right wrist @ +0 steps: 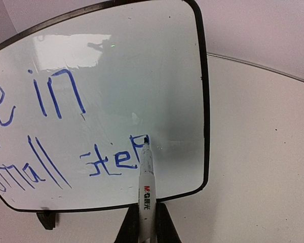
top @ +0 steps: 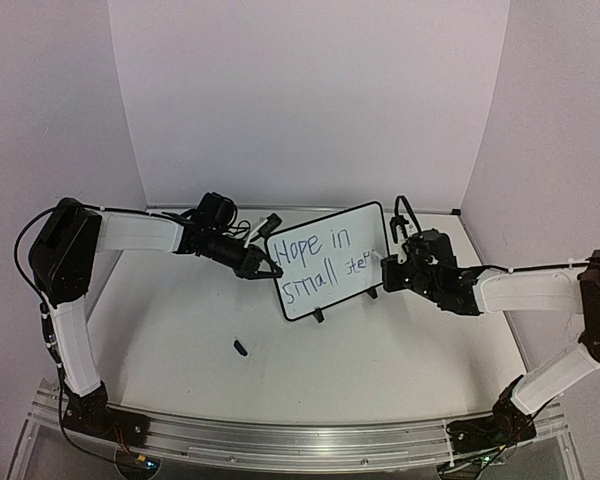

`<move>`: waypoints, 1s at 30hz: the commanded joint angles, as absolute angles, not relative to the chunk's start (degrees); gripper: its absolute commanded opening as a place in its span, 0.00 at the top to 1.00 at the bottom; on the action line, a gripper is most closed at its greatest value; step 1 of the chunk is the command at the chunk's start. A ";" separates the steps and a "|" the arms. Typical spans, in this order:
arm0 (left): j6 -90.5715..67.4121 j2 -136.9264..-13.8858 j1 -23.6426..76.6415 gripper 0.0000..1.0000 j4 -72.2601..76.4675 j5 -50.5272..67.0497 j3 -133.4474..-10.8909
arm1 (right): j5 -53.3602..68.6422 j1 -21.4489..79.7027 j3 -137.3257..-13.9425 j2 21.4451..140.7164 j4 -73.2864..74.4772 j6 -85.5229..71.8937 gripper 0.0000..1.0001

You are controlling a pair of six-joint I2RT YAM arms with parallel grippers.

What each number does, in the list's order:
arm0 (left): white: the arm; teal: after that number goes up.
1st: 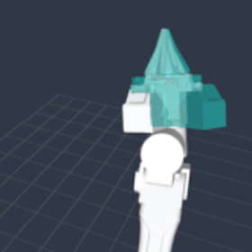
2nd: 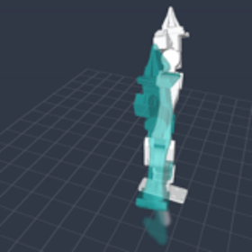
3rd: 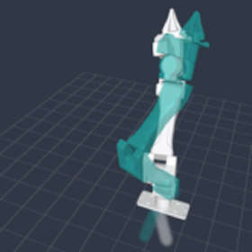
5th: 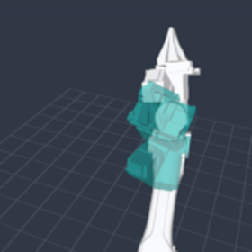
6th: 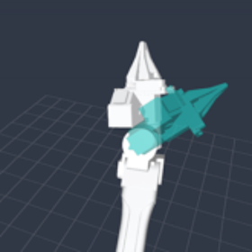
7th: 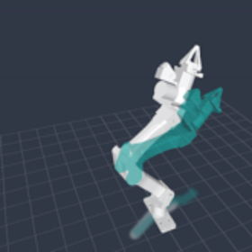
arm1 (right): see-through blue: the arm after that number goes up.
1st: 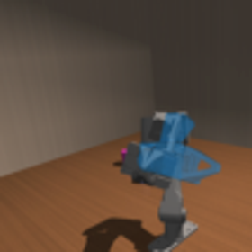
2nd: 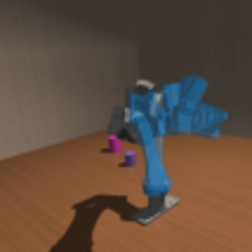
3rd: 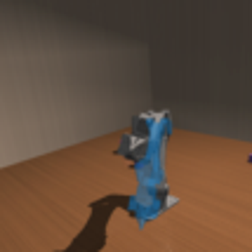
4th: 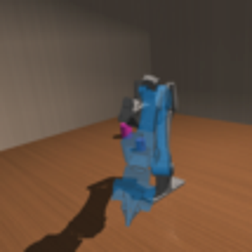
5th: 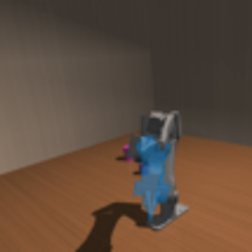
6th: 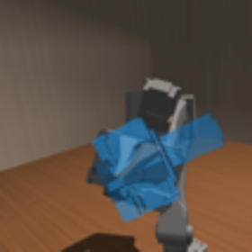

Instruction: Write a sentence on the whiteboard

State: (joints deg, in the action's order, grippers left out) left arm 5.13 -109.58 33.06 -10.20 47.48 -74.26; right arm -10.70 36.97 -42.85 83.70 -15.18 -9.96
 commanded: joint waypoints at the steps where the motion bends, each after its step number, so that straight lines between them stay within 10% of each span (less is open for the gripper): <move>1: 5.71 -110.52 34.36 1.00 -12.74 48.17 -75.78 | -13.51 36.08 -43.27 84.23 -15.21 -10.89 1.00; 30: 5.78 -110.67 34.37 1.00 -12.70 48.12 -75.76 | -9.58 34.89 -46.40 89.52 -16.96 -9.57 1.00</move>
